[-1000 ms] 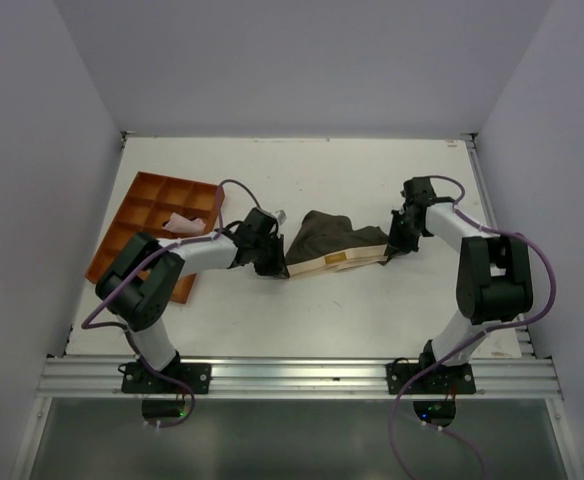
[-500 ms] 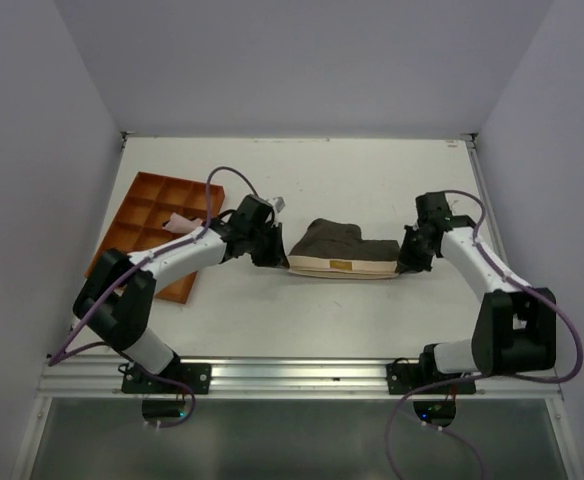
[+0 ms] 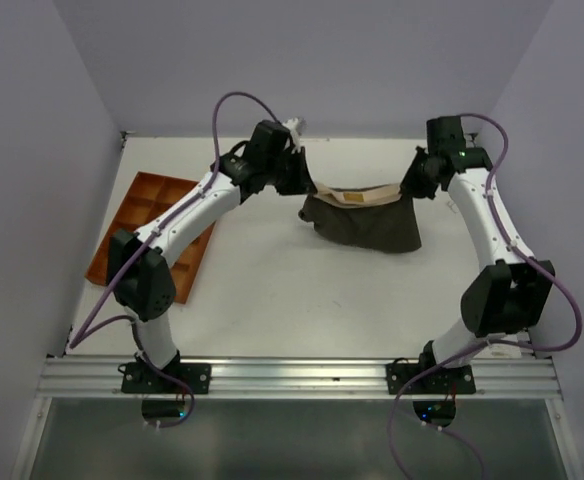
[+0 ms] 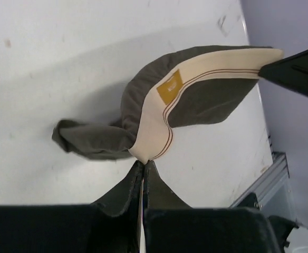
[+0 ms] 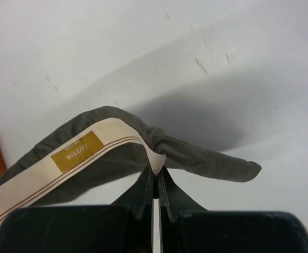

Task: Roll the underwear
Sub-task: Flatten the underwear

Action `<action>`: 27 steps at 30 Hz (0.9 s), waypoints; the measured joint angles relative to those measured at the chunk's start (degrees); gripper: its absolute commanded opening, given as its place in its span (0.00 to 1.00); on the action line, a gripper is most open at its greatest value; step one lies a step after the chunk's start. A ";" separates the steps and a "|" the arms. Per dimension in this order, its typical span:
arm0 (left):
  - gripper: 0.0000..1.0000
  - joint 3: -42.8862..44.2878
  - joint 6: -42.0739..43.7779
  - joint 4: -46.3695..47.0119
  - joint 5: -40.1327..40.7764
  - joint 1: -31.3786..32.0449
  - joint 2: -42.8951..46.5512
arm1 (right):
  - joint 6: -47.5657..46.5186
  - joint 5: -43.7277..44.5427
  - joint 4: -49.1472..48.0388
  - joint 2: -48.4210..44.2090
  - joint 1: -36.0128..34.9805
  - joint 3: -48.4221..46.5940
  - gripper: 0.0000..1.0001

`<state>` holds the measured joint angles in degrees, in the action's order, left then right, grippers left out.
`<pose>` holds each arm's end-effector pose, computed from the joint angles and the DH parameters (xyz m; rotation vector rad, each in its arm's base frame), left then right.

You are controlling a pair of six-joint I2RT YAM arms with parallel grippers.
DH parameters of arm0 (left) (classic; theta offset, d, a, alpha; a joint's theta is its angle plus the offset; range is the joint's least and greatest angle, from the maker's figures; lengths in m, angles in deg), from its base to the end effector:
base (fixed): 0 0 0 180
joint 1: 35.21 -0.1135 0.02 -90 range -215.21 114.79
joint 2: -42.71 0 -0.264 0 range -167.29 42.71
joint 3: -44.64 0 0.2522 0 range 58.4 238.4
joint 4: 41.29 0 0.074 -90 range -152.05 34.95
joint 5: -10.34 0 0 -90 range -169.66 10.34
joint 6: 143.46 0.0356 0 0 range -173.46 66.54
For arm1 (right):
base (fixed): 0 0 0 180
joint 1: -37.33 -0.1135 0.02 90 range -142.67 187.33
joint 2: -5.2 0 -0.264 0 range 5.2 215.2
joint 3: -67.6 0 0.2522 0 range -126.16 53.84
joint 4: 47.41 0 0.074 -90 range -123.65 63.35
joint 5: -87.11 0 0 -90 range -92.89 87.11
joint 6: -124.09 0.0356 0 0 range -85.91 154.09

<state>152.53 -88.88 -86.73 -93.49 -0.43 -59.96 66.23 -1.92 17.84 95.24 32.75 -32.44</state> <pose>0.3335 -0.2420 0.3239 0.1224 2.4164 -0.8842 0.3300 0.0258 0.3312 0.6142 2.4761 0.2309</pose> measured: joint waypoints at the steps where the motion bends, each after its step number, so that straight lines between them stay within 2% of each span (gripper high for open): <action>1: 0.00 4.55 0.48 -0.33 0.52 -0.37 -1.92 | -0.22 0.02 -0.17 2.80 0.02 -5.14 0.00; 4: 0.00 19.71 2.05 -2.60 1.99 -2.12 -8.39 | -0.85 -0.02 -0.46 8.79 0.61 -17.14 0.00; 6: 0.00 26.14 2.23 -3.65 2.03 -3.63 -11.06 | -1.62 -0.09 0.15 10.69 1.22 -21.86 0.00; 10: 0.00 27.17 2.29 -4.48 1.99 -6.47 -11.61 | -3.58 -0.28 0.70 12.17 2.03 -26.86 0.00; 12: 0.00 22.49 2.29 -3.21 1.90 -7.41 -10.12 | -4.28 -0.55 0.15 11.10 2.14 -24.74 0.00; 14: 0.00 14.32 2.27 -1.53 1.60 -7.61 -7.50 | -4.85 -1.11 -2.32 8.09 2.12 -17.14 0.00; 21: 0.00 -25.53 1.40 6.91 -3.23 -6.36 3.78 | -4.11 -6.58 -9.27 -6.45 1.36 26.40 0.00; 24: 0.00 -36.54 0.48 9.40 -5.01 -4.26 5.40 | -3.23 -8.59 -10.16 -8.87 0.42 37.94 0.00; 27: 0.00 -43.12 -0.50 10.93 -5.95 -1.25 7.02 | -2.69 -9.55 -10.40 -12.20 0.31 44.06 0.00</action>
<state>109.40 -89.38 -75.80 -99.43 -1.67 -52.94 63.55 -11.47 7.43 83.04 33.06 11.63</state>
